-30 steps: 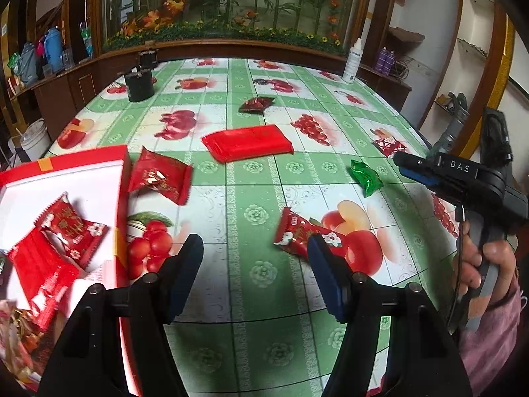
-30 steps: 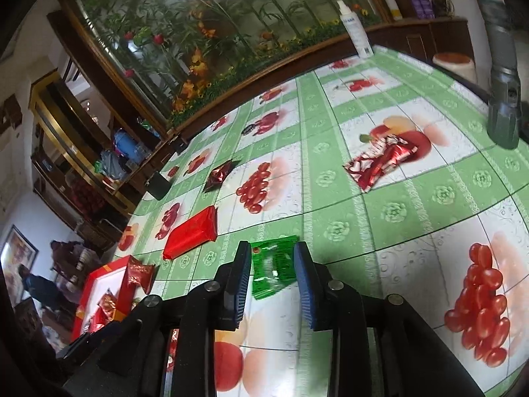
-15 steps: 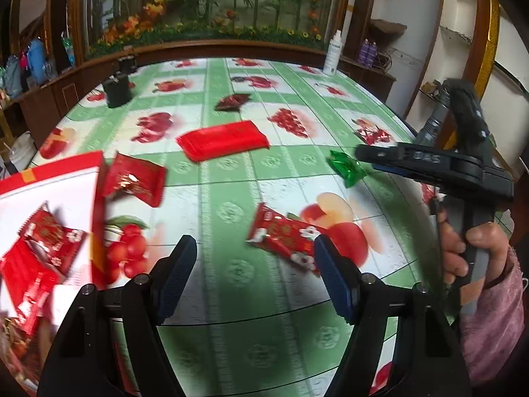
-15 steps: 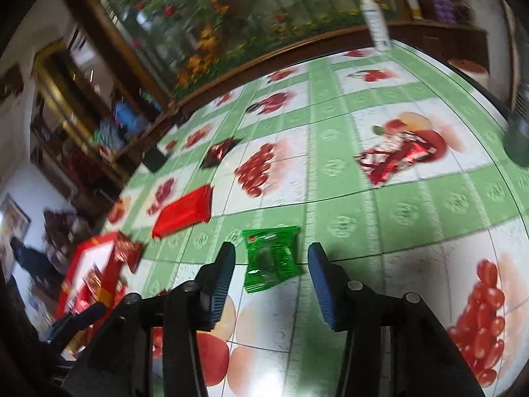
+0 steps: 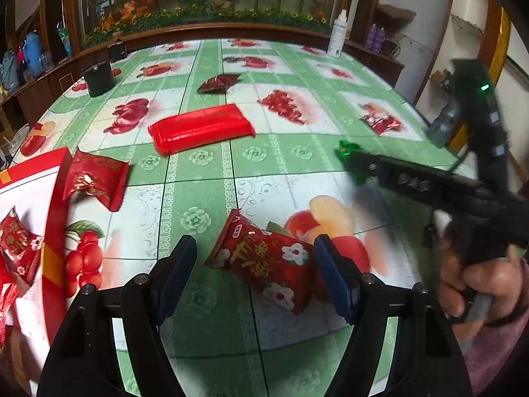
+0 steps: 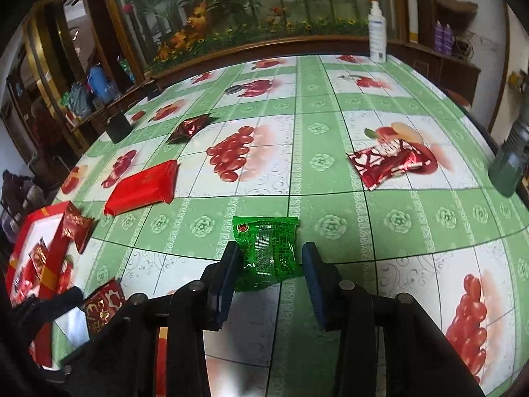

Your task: Organize snacks

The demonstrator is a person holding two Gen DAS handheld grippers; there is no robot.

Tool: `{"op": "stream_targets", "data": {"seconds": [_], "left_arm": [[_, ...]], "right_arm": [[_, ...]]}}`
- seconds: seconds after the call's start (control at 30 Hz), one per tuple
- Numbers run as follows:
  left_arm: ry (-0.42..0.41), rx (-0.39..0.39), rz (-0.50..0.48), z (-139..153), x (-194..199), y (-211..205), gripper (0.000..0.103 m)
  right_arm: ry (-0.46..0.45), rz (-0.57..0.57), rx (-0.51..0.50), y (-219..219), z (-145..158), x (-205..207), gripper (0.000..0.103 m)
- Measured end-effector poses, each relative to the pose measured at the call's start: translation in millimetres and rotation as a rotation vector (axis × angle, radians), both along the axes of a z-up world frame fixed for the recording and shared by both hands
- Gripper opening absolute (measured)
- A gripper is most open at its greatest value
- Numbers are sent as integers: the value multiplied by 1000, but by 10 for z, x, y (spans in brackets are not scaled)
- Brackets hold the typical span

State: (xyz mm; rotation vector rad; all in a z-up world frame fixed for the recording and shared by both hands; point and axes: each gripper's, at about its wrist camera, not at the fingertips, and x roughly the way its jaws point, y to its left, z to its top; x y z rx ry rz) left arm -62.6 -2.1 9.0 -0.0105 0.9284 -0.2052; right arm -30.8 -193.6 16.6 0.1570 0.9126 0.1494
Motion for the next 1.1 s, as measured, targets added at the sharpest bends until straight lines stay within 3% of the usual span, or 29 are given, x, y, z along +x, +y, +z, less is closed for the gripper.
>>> {"op": "stream_targets", "data": {"seconds": [0.13, 0.2, 0.27, 0.37, 0.67, 1.1], "left_arm": [[13, -56, -27, 0, 29, -3, 73], [19, -34, -25, -7, 31, -23, 69], [16, 13, -25, -7, 32, -62, 47], [10, 4, -30, 3, 11, -51, 32], [-39, 2, -58, 92, -91, -78, 22], [-85, -36, -22, 252, -207, 109, 16]], "right_arm": [[11, -5, 18, -27, 3, 10, 41], [15, -6, 23, -37, 5, 10, 41], [19, -7, 32, -43, 5, 11, 41], [21, -8, 40, -51, 5, 8, 41], [15, 8, 45, -40, 9, -14, 40], [-2, 82, 164, 13, 69, -79, 40]]}}
